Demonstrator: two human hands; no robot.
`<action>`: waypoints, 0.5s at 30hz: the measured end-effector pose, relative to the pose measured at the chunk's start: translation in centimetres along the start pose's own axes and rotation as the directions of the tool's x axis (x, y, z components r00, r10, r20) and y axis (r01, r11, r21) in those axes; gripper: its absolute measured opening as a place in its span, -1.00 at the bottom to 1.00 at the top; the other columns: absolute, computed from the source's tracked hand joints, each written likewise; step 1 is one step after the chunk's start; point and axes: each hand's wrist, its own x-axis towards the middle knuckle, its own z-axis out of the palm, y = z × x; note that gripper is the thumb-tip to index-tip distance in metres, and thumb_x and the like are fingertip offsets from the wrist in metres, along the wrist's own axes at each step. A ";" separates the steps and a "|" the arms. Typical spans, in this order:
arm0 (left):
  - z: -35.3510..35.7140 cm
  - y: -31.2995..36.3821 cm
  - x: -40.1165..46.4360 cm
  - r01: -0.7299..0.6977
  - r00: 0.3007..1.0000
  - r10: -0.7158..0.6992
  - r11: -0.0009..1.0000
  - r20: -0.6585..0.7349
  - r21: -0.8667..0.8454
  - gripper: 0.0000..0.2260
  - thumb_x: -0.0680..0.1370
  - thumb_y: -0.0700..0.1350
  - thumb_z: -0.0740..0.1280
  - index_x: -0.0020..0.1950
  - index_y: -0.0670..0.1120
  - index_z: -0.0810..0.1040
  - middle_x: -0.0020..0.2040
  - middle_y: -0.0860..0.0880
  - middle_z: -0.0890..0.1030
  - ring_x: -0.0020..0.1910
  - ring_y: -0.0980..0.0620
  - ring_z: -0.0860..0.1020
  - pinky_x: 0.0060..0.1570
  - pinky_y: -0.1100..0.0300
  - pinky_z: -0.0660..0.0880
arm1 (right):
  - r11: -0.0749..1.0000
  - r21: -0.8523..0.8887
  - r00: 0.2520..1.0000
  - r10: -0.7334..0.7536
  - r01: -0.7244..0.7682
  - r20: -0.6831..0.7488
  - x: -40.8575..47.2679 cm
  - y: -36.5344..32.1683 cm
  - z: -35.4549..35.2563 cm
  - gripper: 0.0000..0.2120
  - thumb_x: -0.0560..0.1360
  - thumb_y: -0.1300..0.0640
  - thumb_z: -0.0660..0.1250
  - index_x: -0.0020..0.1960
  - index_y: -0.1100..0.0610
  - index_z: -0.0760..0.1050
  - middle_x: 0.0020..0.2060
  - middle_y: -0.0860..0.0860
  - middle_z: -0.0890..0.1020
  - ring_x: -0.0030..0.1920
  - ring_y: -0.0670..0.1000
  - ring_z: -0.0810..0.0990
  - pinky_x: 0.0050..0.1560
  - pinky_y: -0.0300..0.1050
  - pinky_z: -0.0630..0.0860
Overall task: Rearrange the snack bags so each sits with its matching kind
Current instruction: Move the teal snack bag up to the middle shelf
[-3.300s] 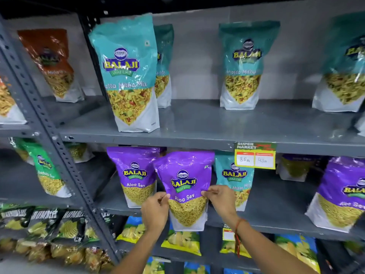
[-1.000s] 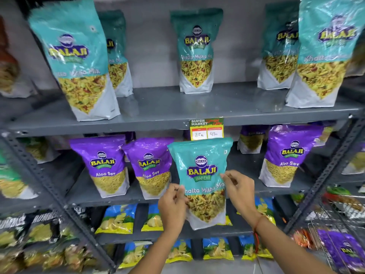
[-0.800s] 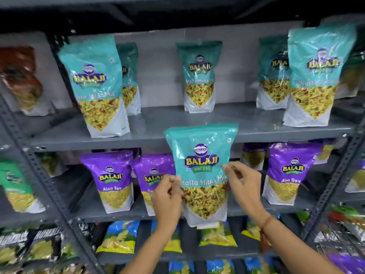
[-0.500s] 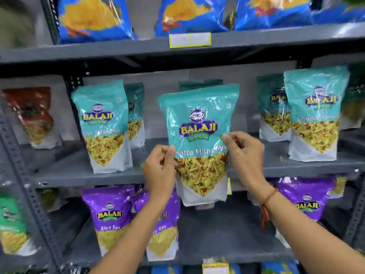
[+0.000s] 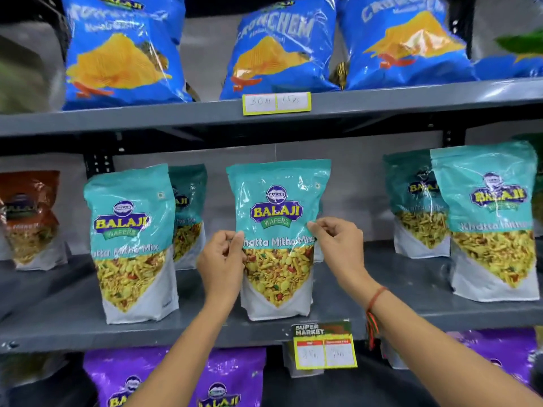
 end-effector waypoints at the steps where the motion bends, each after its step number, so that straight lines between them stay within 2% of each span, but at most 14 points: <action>1: 0.1 -0.4 0.1 0.009 1.000 -0.009 1.000 -0.001 0.002 -0.80 0.58 -0.06 0.33 -0.26 0.03 0.52 -0.46 -0.01 0.56 -0.48 0.07 0.50 -0.28 0.06 0.48 | 1.000 -0.012 1.000 0.004 -0.004 0.008 0.1 0.4 0.2 -0.79 0.47 0.05 0.42 -0.24 0.17 0.68 -0.31 0.07 0.74 -0.21 0.13 0.70 -0.16 0.00 0.60; 5: 0.3 -1.4 0.3 0.034 0.999 -0.034 0.999 -0.012 -0.002 -0.80 0.57 -0.05 0.35 -0.27 0.04 0.53 -0.46 0.00 0.56 -0.51 0.17 0.49 -0.29 0.06 0.48 | 0.998 0.050 0.998 0.046 -0.048 0.046 0.3 1.4 0.8 -0.81 0.46 0.04 0.42 -0.17 0.16 0.70 -0.22 0.03 0.76 -0.15 0.05 0.72 -0.06 0.05 0.65; 9: -0.1 -1.7 0.4 0.033 0.999 -0.033 0.999 -0.035 -0.012 -0.86 0.51 0.00 0.41 -0.26 0.14 0.60 -0.35 0.01 0.65 -0.37 0.01 0.58 -0.22 -0.12 0.58 | 0.997 0.060 0.995 0.045 -0.050 0.087 0.2 1.9 0.8 -0.76 0.47 -0.05 0.39 -0.14 0.13 0.67 -0.19 0.02 0.76 -0.13 0.00 0.72 -0.07 0.04 0.64; 11: -0.5 -1.8 0.4 0.042 0.999 -0.042 0.999 -0.008 -0.025 -0.89 0.45 0.11 0.45 -0.20 0.11 0.65 -0.29 0.01 0.67 -0.34 0.02 0.58 -0.22 -0.08 0.58 | 0.992 0.107 0.990 0.054 -0.069 0.131 -0.1 1.6 0.5 -0.78 0.52 -0.03 0.38 -0.09 0.13 0.64 -0.14 0.03 0.75 -0.13 -0.04 0.69 -0.14 -0.08 0.57; 13: -1.1 -2.0 0.6 0.107 0.992 -0.103 0.993 0.071 -0.043 -0.65 0.32 0.27 0.47 -0.06 0.07 0.66 -0.16 0.03 0.70 -0.25 0.07 0.60 -0.17 0.01 0.57 | 0.980 0.142 0.969 0.103 -0.137 0.226 -0.5 1.4 -0.1 -0.71 0.50 -0.11 0.38 0.08 0.08 0.58 -0.02 -0.03 0.71 -0.03 -0.08 0.67 -0.09 -0.19 0.52; 15: -1.8 -2.6 0.9 0.196 0.948 -0.183 0.980 0.261 -0.027 -0.42 0.20 0.33 0.48 0.14 0.13 0.59 0.04 0.08 0.68 -0.03 0.12 0.63 0.01 0.04 0.58 | 0.969 0.083 0.903 0.185 -0.234 0.387 -0.8 1.8 -0.8 -0.45 0.38 -0.26 0.44 0.27 -0.04 0.44 0.11 -0.14 0.62 0.12 -0.13 0.61 0.02 -0.22 0.53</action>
